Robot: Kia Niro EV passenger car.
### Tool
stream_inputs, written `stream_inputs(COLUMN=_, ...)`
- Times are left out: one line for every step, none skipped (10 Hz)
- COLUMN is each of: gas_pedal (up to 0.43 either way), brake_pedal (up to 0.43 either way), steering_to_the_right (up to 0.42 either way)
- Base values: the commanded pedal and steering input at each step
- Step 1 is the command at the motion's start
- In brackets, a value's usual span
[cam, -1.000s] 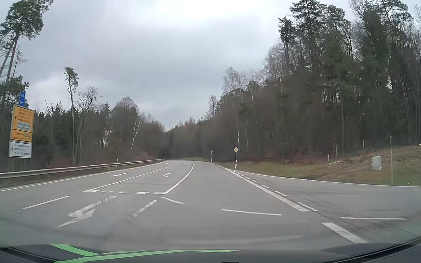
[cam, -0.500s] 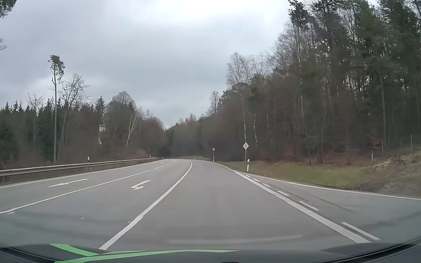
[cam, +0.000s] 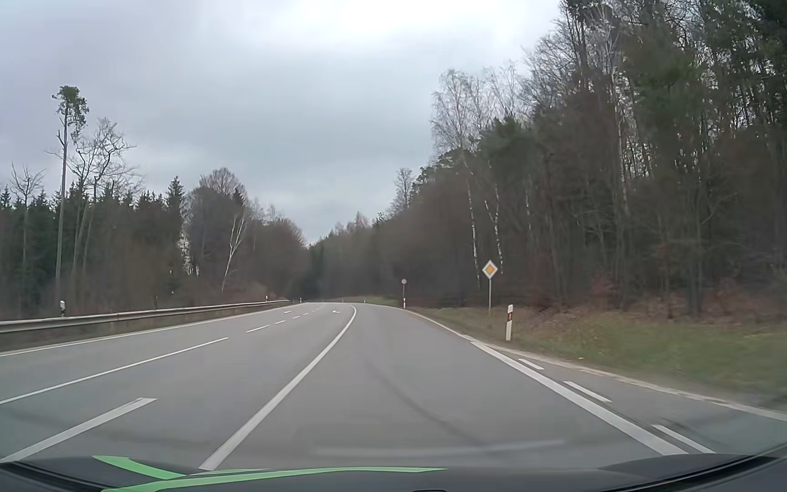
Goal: Follow the waypoints while adhering to traffic rules and regulations
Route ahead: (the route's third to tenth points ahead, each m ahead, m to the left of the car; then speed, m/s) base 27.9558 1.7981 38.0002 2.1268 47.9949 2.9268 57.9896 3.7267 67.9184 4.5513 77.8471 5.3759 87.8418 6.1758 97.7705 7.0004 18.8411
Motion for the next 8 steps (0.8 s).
stream_inputs(gas_pedal=0.209, brake_pedal=0.0, steering_to_the_right=-0.003)
stream_inputs(gas_pedal=0.209, brake_pedal=0.0, steering_to_the_right=-0.003)
stream_inputs(gas_pedal=0.209, brake_pedal=0.0, steering_to_the_right=-0.003)
stream_inputs(gas_pedal=0.209, brake_pedal=0.0, steering_to_the_right=-0.003)
stream_inputs(gas_pedal=0.209, brake_pedal=0.0, steering_to_the_right=-0.003)
stream_inputs(gas_pedal=0.209, brake_pedal=0.0, steering_to_the_right=-0.003)
stream_inputs(gas_pedal=0.209, brake_pedal=0.0, steering_to_the_right=-0.003)
stream_inputs(gas_pedal=0.209, brake_pedal=0.0, steering_to_the_right=-0.003)
